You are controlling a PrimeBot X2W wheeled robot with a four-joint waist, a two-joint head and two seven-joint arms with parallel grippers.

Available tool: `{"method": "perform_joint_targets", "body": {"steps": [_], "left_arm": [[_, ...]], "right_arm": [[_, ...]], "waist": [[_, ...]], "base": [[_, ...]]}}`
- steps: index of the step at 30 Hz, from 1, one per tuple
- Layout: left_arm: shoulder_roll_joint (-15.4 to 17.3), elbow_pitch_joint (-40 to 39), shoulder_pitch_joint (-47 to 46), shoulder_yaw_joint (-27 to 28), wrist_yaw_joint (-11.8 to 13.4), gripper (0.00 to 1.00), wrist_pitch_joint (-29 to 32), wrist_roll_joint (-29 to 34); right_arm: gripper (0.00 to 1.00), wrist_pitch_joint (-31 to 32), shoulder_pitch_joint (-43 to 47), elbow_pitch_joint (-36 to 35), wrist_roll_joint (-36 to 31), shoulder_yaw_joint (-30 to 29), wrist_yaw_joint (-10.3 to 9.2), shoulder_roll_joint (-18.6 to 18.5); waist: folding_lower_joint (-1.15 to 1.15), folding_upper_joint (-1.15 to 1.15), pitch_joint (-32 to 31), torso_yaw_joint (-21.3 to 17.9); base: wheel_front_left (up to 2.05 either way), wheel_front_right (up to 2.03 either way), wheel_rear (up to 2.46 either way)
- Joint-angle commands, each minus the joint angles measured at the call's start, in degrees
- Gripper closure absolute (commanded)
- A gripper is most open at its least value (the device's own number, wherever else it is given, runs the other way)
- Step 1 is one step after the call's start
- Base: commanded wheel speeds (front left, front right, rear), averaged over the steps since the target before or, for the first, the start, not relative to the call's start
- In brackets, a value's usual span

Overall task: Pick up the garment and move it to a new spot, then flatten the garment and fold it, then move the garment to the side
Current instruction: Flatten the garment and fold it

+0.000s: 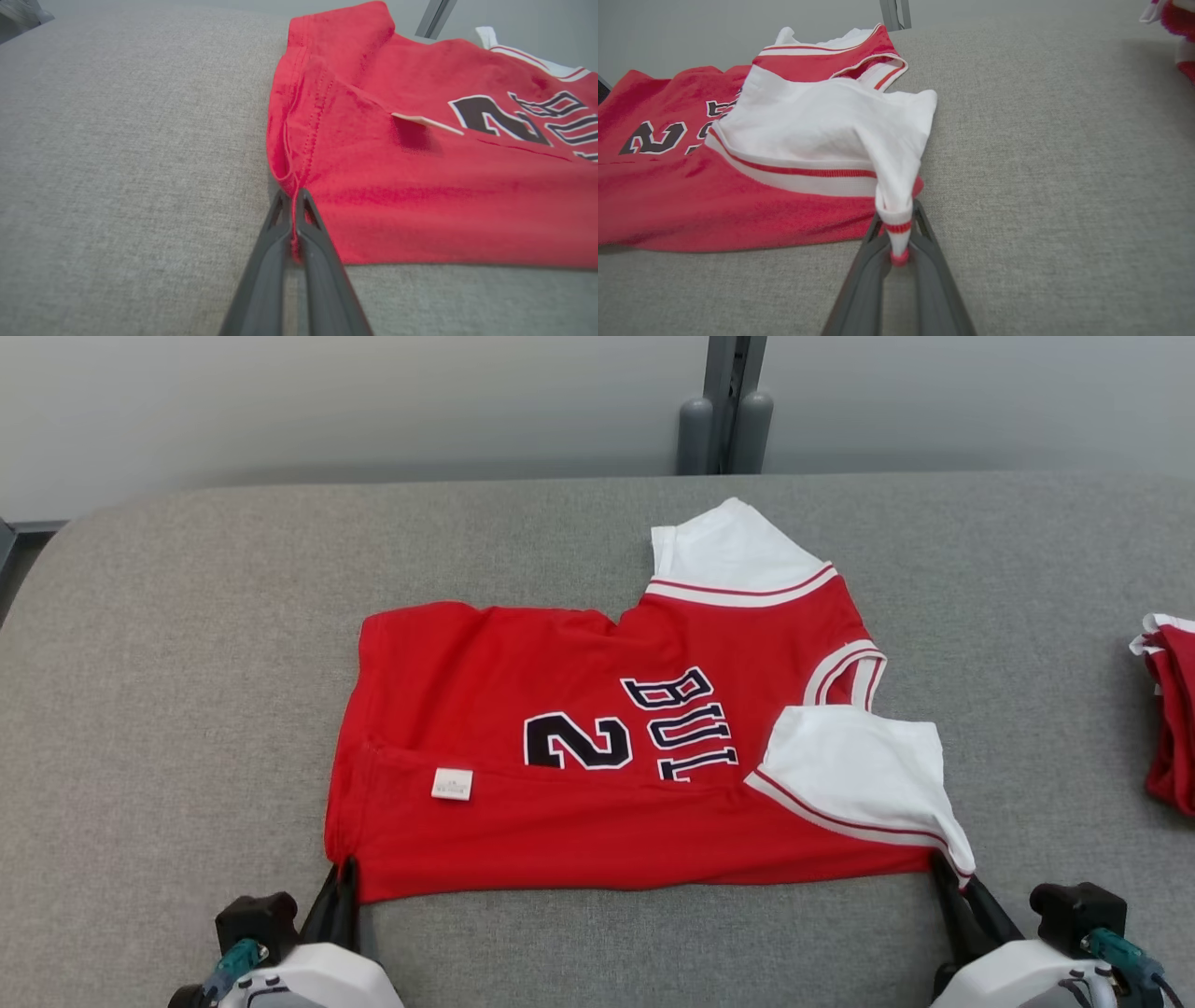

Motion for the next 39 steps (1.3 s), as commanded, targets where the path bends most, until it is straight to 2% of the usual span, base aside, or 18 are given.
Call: {"method": "perform_joint_targets", "body": {"steps": [1, 6, 13, 24, 25, 26, 27, 28, 29, 32, 36, 39], "left_arm": [[0.34, -0.12, 1.37, 0.57, -0.31, 1.00, 0.02, 0.54], [0.36, 0.44, 5.80, 0.99, -0.58, 1.00, 0.02, 0.86], [0.38, 0.93, 11.33, 1.43, -0.71, 1.00, 0.01, 1.00], [0.42, 0.19, 15.09, 2.21, -0.42, 1.00, 0.01, 0.64], [0.41, 0.15, 14.70, 2.07, -0.43, 1.00, 0.01, 0.71], [0.41, 0.10, 14.29, 1.92, -0.41, 1.00, 0.01, 0.84], [0.43, -0.25, 13.83, 1.86, -0.17, 0.81, 0.01, 1.04], [0.44, -0.55, 13.48, 1.77, 0.13, 0.36, 0.01, 1.21], [0.39, -0.80, 13.19, 1.65, 0.33, 0.00, 0.01, 1.35], [0.33, -1.54, 12.43, 1.42, 1.50, 0.00, 0.02, 1.99], [0.31, -3.80, 10.43, 1.75, 3.27, 0.00, -0.01, 3.29], [0.30, -4.99, 8.89, 1.38, 3.35, 0.00, -0.01, 3.53]], "right_arm": [[1.00, 0.03, 1.11, 0.62, 0.33, 0.06, -0.02, -0.32], [1.00, 0.03, 3.98, 2.38, 0.91, 0.62, -0.03, -0.10], [1.00, 0.03, 8.49, 3.09, 2.16, 1.56, -0.03, -0.14], [1.00, 0.03, 10.88, 2.52, 4.12, 3.29, -0.03, -1.05], [0.89, 0.03, 10.39, 2.84, 4.14, 3.16, -0.03, -1.00], [0.04, 0.02, 9.84, 3.29, 4.20, 2.77, -0.03, -1.05], [0.00, 0.03, 9.18, 3.64, 4.49, 2.18, -0.03, -0.96], [0.00, 0.02, 8.62, 3.78, 4.57, 1.64, -0.03, -0.78], [0.00, 0.02, 8.00, 3.54, 4.28, 0.80, -0.02, -0.81], [0.00, 0.02, 6.83, 3.63, 3.13, -1.86, -0.02, -0.93], [0.00, 0.03, 4.70, 3.92, -1.67, -6.10, -0.02, -0.33], [0.00, 0.03, 3.04, 3.85, -4.06, -7.61, -0.02, 0.56]], "waist": [[0.00, 0.00, -2.10, -0.14], [0.00, 0.00, -7.90, -0.43], [0.00, 0.00, -12.80, -0.53], [0.00, 0.00, -13.34, -0.08], [0.00, 0.00, -13.00, 0.06], [0.00, 0.00, -12.66, 0.21], [0.00, 0.00, -12.33, 0.33], [0.00, 0.00, -12.01, 0.45], [0.00, 0.00, -11.68, 0.55], [0.00, 0.00, -10.84, 0.71], [0.00, 0.00, -9.63, 0.58], [0.00, 0.00, -8.80, 0.54]], "base": [[0.00, 0.00, 0.00], [0.00, 0.00, 0.00], [0.00, 0.00, 0.00], [0.00, 0.00, 0.00], [0.00, 0.00, 0.00], [0.00, 0.00, 0.00], [0.00, 0.00, 0.00], [0.00, 0.00, 0.00], [0.00, 0.00, 0.00], [0.00, 0.00, 0.00], [0.00, 0.00, 0.00], [0.00, 0.00, 0.00]]}}
